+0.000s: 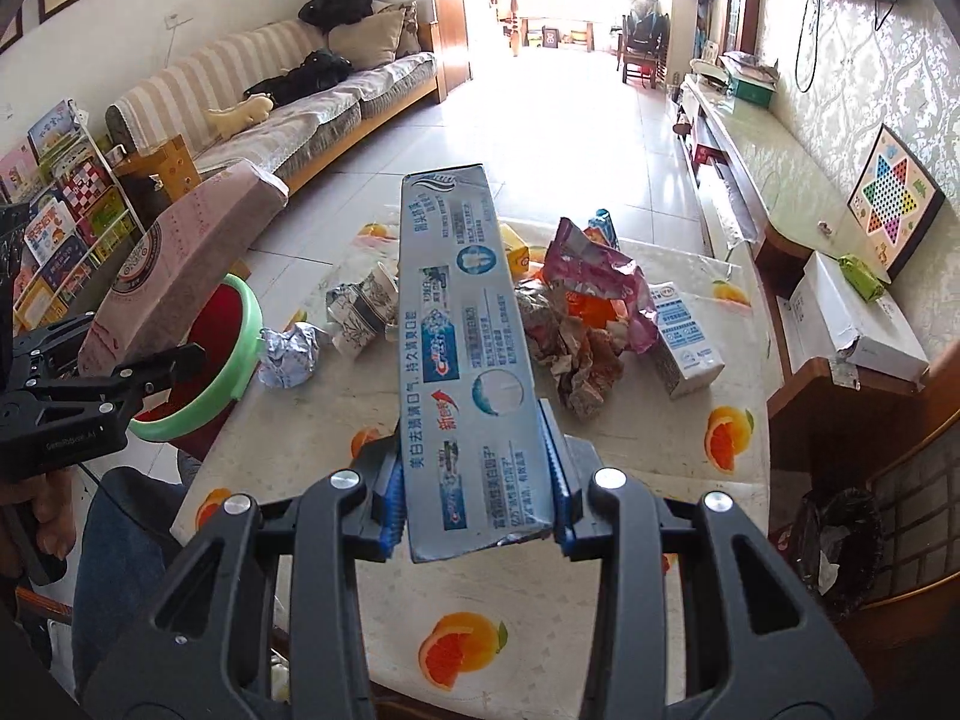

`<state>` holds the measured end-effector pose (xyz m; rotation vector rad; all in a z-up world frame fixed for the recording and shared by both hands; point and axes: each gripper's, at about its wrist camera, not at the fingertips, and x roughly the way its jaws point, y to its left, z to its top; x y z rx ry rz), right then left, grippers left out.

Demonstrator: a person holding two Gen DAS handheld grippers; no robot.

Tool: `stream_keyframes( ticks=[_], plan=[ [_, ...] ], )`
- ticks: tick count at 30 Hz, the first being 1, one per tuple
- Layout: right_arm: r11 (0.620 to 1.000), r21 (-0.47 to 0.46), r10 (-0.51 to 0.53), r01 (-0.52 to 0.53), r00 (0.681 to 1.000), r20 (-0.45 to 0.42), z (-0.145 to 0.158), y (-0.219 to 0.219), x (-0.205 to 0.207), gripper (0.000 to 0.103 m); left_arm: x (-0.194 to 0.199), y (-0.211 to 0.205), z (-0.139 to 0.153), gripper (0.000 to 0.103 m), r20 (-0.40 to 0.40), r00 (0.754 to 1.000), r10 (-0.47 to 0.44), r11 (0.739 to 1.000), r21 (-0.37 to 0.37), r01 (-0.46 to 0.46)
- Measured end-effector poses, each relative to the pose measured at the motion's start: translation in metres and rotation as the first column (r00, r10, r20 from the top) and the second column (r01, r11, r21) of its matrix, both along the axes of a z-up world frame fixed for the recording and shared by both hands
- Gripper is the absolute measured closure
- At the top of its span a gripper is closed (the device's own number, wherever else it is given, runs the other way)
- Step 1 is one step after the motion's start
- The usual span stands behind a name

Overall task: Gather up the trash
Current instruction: 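Lift the carton and toothpaste box and carry them over the red bin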

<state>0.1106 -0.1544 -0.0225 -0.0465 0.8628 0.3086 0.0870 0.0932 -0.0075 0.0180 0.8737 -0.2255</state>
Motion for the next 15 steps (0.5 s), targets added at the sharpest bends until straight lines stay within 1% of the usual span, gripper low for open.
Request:
stream_keyframes(
  ticks=[8,15],
  plan=[
    [0.999,0.001,0.052,-0.052,0.998,0.021,0.008,0.038,0.001,0.067,0.005,0.025,0.002,0.048,0.015,0.997,0.081,0.997,-0.004,-0.081],
    [0.994,0.007,0.104,-0.105,0.994,0.033,0.014,0.075,0.010,0.067,0.010,0.055,0.005,0.048,0.031,0.987,0.160,0.987,-0.011,-0.159]
  ],
)
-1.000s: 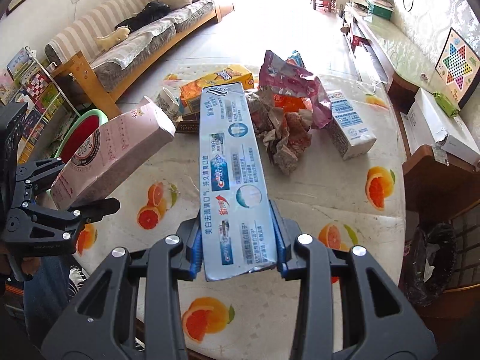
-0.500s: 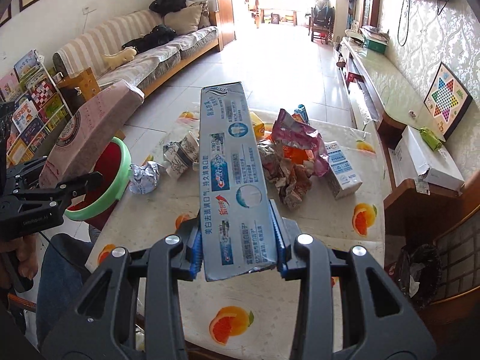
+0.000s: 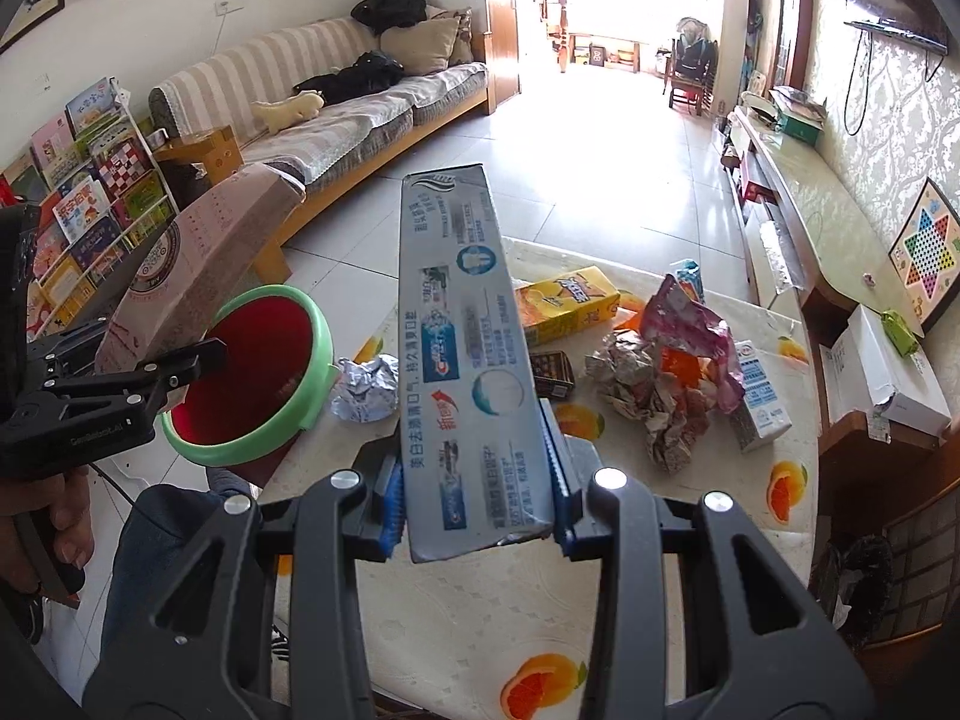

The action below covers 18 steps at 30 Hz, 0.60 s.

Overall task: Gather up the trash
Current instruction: 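Lift the carton and toothpaste box and carry them over the red bin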

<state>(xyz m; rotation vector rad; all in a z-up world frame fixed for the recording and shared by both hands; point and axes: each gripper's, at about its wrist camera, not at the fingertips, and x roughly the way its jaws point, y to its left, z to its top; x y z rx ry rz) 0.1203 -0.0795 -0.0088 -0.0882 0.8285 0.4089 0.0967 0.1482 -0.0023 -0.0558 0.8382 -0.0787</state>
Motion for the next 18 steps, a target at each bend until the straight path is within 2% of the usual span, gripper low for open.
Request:
stream_keyframes(
  ticks=[8,18],
  plan=[
    [0.998,0.002,0.062,-0.062,0.998,0.003,0.001,0.041,0.009,0.067,0.004,0.048,-0.007,0.048,-0.011,0.994,0.105,0.994,0.001,-0.105],
    [0.990,0.007,0.141,-0.140,0.990,-0.011,-0.007,0.093,0.020,0.067,0.008,0.103,-0.037,0.047,-0.075,0.974,0.216,0.976,0.003,-0.216]
  ],
)
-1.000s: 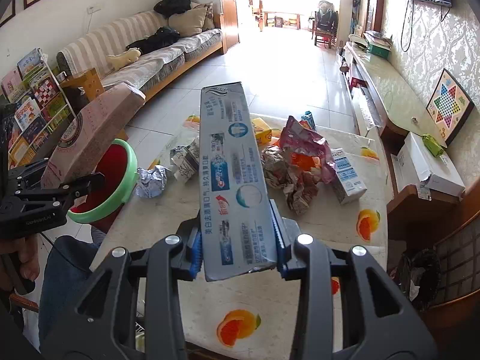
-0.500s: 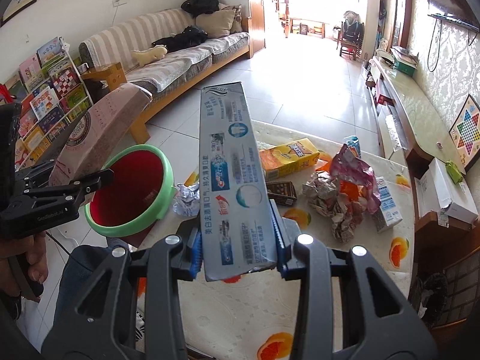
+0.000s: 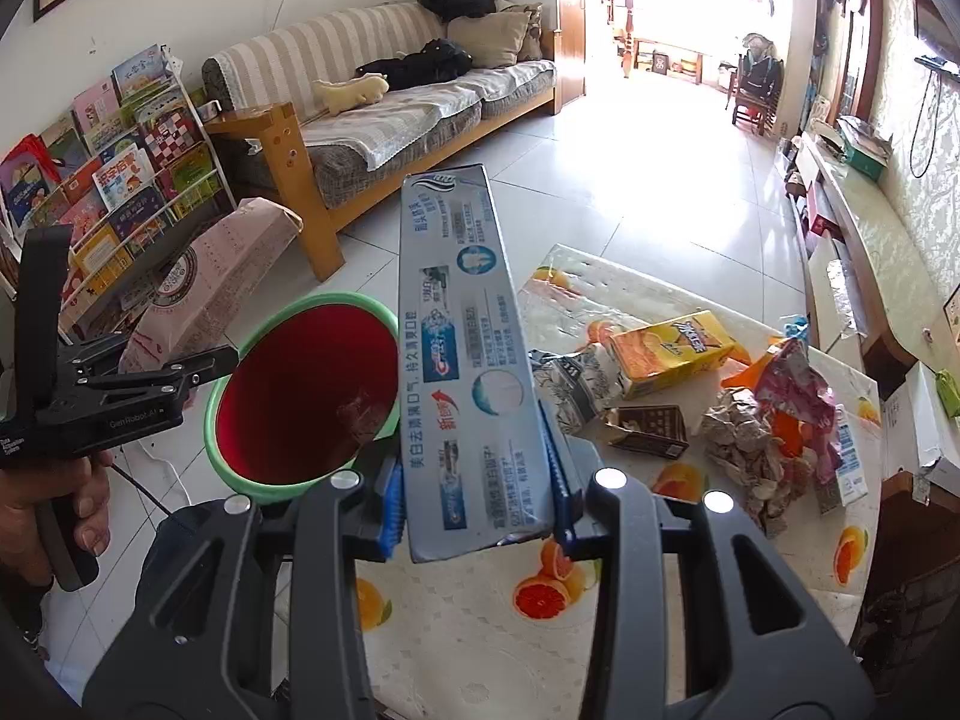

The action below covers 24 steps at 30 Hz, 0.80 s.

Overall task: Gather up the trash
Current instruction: 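Lift the carton and toothpaste box and carry them over the red bin, then open the left tool to drop the carton while the right tool releases the toothpaste box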

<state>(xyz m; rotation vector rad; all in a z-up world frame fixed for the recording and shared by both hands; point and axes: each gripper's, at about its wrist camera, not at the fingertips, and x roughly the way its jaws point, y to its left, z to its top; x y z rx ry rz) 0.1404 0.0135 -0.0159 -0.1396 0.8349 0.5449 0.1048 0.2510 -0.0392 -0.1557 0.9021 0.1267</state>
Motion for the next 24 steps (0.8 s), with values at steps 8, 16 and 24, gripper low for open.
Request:
stream_keyframes(
  ticks=[8,16,24],
  plan=[
    [0.998,0.003,0.065,-0.065,0.998,-0.021,-0.009,0.044,0.005,0.067,0.000,0.029,-0.021,0.040,-0.045,0.998,0.053,0.998,-0.019,-0.054],
    [0.994,0.002,0.114,-0.114,0.993,-0.031,-0.012,0.072,0.006,0.067,-0.005,0.043,-0.023,0.013,-0.017,0.994,0.103,0.994,-0.015,-0.104],
    [0.988,0.006,0.153,-0.153,0.987,-0.051,-0.019,0.090,0.006,0.067,-0.015,0.050,-0.020,0.012,0.009,0.989,0.146,0.989,-0.020,-0.146]
  ],
)
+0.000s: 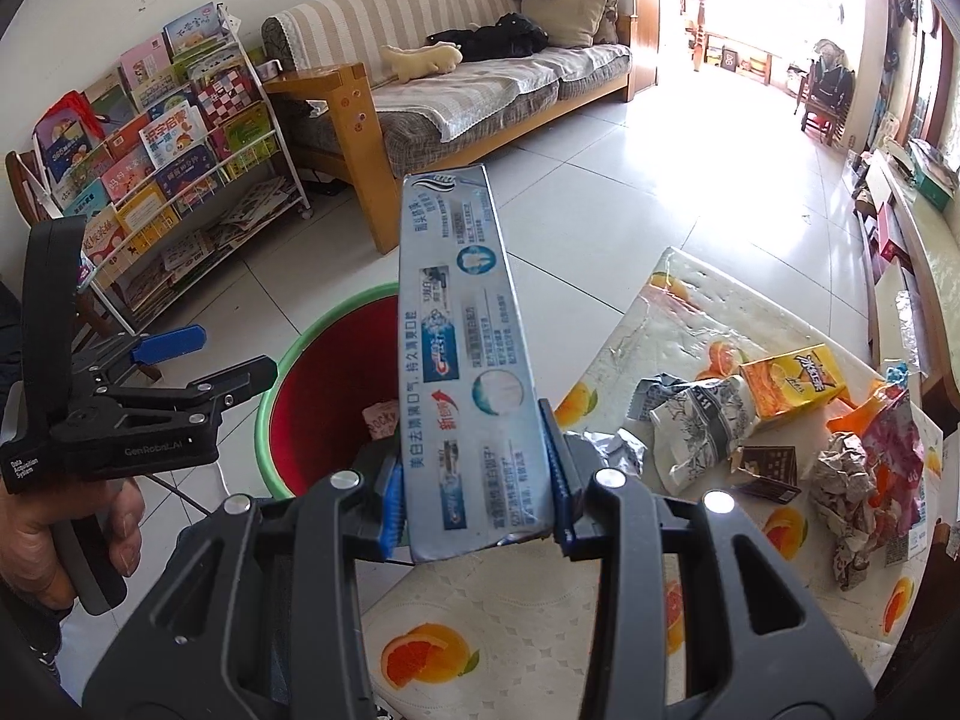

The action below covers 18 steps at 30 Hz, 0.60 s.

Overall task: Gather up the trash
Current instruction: 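Open the left tool to drop the carton while the right tool releases the toothpaste box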

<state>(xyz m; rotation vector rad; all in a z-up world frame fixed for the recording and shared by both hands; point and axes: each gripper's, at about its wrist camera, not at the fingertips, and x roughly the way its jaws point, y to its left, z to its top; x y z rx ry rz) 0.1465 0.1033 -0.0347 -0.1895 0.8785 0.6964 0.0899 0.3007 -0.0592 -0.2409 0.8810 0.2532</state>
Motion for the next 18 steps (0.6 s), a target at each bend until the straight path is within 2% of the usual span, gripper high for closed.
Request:
stream_keyframes(
  ticks=[16,18],
  plan=[
    [0.995,-0.010,0.099,-0.099,0.994,-0.051,-0.021,0.055,0.000,0.066,-0.018,0.017,0.001,0.009,0.028,0.998,0.060,0.998,-0.008,-0.060],
    [0.995,-0.011,0.100,-0.100,0.993,-0.056,-0.022,0.058,0.002,0.062,-0.019,0.019,0.000,0.009,0.030,0.997,0.070,0.998,-0.010,-0.069]
  ],
)
